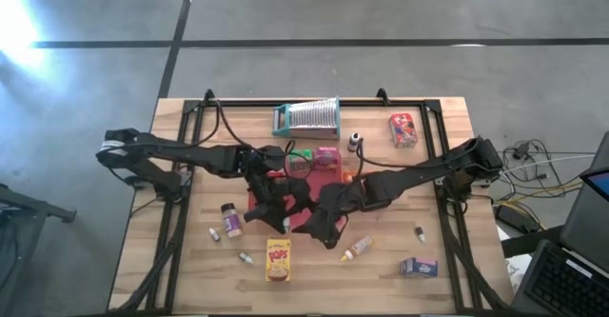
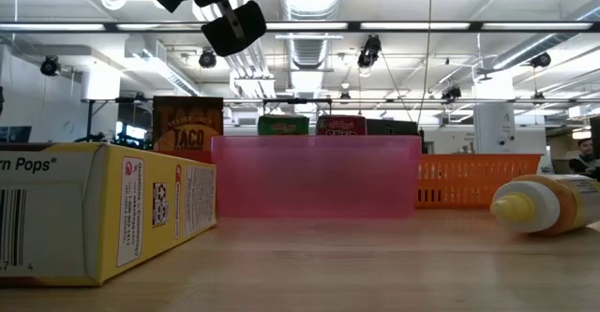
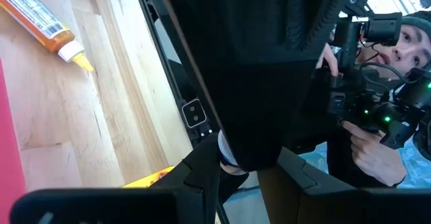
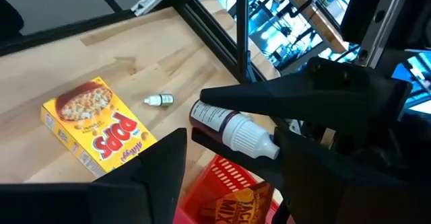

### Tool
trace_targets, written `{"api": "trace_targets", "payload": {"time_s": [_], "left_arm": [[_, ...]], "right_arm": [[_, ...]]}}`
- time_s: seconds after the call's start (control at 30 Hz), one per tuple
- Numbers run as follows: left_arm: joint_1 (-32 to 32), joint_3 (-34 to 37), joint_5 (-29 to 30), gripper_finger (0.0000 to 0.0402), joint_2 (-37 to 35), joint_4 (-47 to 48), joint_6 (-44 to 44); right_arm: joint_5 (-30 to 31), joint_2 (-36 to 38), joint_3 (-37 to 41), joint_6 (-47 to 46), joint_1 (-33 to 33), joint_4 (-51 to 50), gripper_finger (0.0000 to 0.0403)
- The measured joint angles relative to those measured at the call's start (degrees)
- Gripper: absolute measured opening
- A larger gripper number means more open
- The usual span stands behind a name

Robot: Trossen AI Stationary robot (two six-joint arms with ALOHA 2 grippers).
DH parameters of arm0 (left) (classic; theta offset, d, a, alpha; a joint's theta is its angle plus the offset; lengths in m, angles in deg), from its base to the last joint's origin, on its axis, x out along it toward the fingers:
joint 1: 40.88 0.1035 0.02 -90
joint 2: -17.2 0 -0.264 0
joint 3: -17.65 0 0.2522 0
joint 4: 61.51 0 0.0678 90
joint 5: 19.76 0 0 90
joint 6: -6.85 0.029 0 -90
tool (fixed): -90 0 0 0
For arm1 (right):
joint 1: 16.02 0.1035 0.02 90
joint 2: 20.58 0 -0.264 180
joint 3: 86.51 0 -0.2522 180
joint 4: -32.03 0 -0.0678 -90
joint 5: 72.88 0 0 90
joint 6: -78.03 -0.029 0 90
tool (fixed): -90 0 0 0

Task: Pick & Place Kitchen Items
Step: Put the small orange food coloring bottle into the orange bin

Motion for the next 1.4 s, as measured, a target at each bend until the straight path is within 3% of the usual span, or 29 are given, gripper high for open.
{"api": "trace_targets", "payload": {"time_s": [0.37,1.07,1.4], "left_arm": [[0.0,0.0,0.0,0.0090,0.0,-0.1,0.0],[0.1,0.0,-0.4,0.0090,0.0,0.1,0.0],[0.1,0.0,-0.4,0.0090,0.0,0.0,0.1]], "right_arm": [[-1.6,0.3,0.0,-0.8,0.1,-0.5,0.0202],[-3.5,1.0,0.0,-1.3,0.2,-1.3,0.0112],[-6.4,1.0,0.0,-3.7,0.0,-1.3,0.0139]]}}
